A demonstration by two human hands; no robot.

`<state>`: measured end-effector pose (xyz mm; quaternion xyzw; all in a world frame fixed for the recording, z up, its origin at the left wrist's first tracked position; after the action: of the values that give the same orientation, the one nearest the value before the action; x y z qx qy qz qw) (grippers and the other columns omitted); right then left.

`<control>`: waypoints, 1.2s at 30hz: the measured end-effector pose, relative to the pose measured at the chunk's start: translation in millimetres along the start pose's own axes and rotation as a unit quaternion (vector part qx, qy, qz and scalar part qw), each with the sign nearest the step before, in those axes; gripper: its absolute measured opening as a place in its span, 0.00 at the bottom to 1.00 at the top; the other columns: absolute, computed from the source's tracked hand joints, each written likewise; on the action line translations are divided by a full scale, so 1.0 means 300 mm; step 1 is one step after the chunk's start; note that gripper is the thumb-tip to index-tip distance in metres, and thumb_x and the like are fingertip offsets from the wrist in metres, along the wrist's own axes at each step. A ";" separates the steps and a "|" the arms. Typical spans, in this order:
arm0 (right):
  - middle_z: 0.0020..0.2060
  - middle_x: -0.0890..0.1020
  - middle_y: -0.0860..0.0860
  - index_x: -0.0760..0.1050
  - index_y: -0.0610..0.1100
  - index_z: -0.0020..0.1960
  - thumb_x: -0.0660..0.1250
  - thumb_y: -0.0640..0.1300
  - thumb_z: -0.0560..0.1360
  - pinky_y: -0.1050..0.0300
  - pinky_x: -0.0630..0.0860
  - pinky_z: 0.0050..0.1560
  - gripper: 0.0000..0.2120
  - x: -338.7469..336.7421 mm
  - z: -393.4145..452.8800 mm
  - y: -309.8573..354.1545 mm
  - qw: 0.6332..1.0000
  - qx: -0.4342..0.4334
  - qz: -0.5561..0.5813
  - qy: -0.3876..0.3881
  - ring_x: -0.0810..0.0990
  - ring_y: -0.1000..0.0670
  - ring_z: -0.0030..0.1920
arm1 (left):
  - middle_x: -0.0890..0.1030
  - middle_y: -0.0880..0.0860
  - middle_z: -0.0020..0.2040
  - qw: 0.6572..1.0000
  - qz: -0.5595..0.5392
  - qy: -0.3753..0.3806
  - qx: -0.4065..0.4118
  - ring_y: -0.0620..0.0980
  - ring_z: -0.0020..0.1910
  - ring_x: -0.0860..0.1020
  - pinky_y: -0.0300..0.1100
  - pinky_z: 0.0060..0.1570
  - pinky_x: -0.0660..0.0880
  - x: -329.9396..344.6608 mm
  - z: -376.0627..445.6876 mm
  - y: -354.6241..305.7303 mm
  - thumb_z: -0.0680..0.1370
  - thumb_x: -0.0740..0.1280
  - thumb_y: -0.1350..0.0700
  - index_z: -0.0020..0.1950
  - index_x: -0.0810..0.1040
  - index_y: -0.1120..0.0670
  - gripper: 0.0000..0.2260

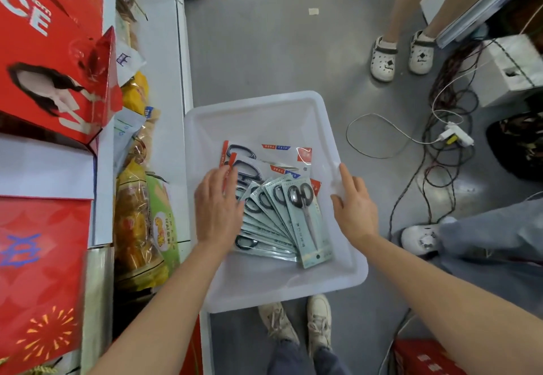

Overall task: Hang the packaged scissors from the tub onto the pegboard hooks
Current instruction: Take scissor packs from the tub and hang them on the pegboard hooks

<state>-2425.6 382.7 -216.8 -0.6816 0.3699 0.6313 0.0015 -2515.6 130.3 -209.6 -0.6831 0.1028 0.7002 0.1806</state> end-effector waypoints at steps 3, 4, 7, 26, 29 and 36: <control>0.61 0.73 0.46 0.55 0.48 0.78 0.62 0.42 0.79 0.50 0.77 0.39 0.30 -0.009 -0.001 -0.006 1.000 -0.012 -0.003 0.010 0.77 0.44 0.43 | 0.72 0.53 0.72 0.927 0.001 0.128 0.353 0.55 0.73 0.66 0.52 0.73 0.59 0.052 0.085 -0.203 0.71 0.75 0.51 0.72 0.71 0.52 0.31; 0.61 0.73 0.46 0.55 0.48 0.78 0.63 0.42 0.79 0.50 0.77 0.39 0.30 -0.011 0.001 -0.012 1.000 -0.014 -0.009 0.011 0.77 0.44 0.43 | 0.71 0.52 0.73 0.884 0.019 0.183 0.430 0.55 0.74 0.64 0.51 0.74 0.57 0.072 0.107 -0.267 0.71 0.74 0.50 0.72 0.72 0.52 0.30; 0.61 0.74 0.46 0.57 0.48 0.78 0.65 0.43 0.78 0.50 0.77 0.39 0.31 -0.015 0.008 -0.024 0.999 -0.023 -0.027 0.013 0.78 0.43 0.45 | 0.64 0.48 0.77 0.812 0.116 0.317 0.477 0.52 0.78 0.55 0.50 0.75 0.54 0.142 0.168 -0.404 0.74 0.69 0.41 0.75 0.67 0.48 0.32; 0.66 0.75 0.40 0.72 0.38 0.69 0.71 0.36 0.69 0.39 0.69 0.64 0.29 0.007 0.020 -0.010 0.939 -0.275 -0.192 -0.076 0.71 0.35 0.66 | 0.78 0.49 0.36 0.853 0.051 0.232 0.465 0.50 0.38 0.76 0.44 0.32 0.74 -0.017 0.097 -0.182 0.70 0.73 0.62 0.41 0.80 0.53 0.05; 0.63 0.79 0.43 0.75 0.40 0.67 0.68 0.36 0.67 0.41 0.69 0.67 0.27 0.040 0.022 0.038 0.851 -0.461 -0.253 0.018 0.75 0.37 0.65 | 0.75 0.47 0.32 0.870 0.016 0.211 0.445 0.49 0.35 0.74 0.44 0.28 0.73 -0.097 0.033 -0.095 0.65 0.76 0.62 0.34 0.76 0.50 0.10; 0.66 0.77 0.44 0.77 0.46 0.64 0.68 0.38 0.75 0.41 0.68 0.67 0.18 0.180 0.061 0.151 0.596 -0.708 -0.350 0.145 0.73 0.39 0.67 | 0.77 0.45 0.34 0.906 -0.033 0.155 0.393 0.49 0.36 0.75 0.43 0.30 0.69 -0.177 -0.078 0.014 0.65 0.77 0.61 0.38 0.77 0.49 0.12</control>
<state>-2468.0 331.4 -246.0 -0.6286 -0.4644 0.5387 -0.3146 -2495.6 111.3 -158.3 -0.6597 0.3736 0.4818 0.4395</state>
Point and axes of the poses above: each hand's wrist, its own z-axis towards the middle knuckle, its own x-axis out of the palm, y = z × x, the point moved 2 cm from there along z, towards the middle knuckle
